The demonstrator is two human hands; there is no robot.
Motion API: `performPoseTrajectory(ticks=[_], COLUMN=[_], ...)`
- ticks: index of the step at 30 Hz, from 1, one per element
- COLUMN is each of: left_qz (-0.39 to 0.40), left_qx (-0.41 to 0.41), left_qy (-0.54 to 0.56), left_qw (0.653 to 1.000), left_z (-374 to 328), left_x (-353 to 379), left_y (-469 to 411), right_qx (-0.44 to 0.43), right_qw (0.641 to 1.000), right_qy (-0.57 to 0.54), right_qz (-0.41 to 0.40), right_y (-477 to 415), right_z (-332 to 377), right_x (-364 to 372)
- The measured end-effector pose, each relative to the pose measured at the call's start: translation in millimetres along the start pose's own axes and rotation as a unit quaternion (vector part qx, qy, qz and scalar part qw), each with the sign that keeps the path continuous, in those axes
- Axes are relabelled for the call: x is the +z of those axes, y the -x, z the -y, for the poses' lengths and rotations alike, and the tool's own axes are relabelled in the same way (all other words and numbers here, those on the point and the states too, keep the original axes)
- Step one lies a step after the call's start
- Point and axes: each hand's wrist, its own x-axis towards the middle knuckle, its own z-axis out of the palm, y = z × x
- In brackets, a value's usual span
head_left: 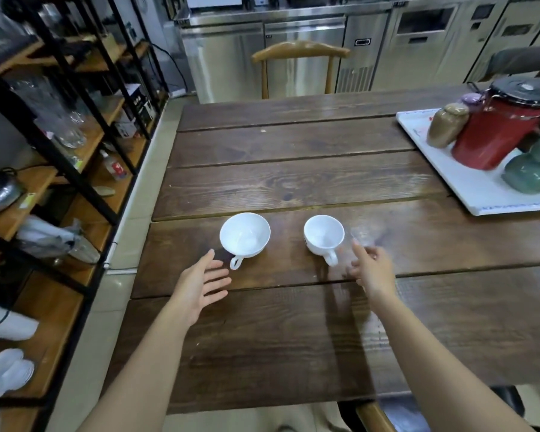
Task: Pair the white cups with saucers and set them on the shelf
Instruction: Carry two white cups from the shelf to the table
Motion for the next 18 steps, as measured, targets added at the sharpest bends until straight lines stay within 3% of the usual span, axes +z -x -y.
performPoseTrajectory(ticks=[3, 8, 10, 14, 18], left_qz=[-0.032, -0.092, -0.139, -0.258, -0.326], left_qx=[0.05, 0.19, 0.238, 0.312, 0.306], left_qy=[-0.06, -0.165, -0.223, -0.349, -0.374], left_qw=[0.996, 0.963, 0.935, 0.845, 0.813], left_z=[-4.2, -4.7, 0.1, 20.9, 58.3], left_x=[-9.2, -37.4, -56.7, -115.9, -199.0], left_y=[10.9, 40.5, 56.1, 97.3, 150.0], right_qx=[-0.079, -0.207, -0.263, -0.361, -0.417], right_qw=[0.994, 0.965, 0.943, 0.881, 0.833], right_qy=[0.064, 0.158, 0.198, 0.284, 0.305], right_qz=[-0.026, 0.018, 0.055, 0.111, 0.199], right_y=[15.5, 61.1, 85.4, 148.0, 229.3], right_z=[11.9, 39.0, 44.4, 44.5, 33.3], right_x=[0.7, 38.7, 62.9, 116.6, 172.2])
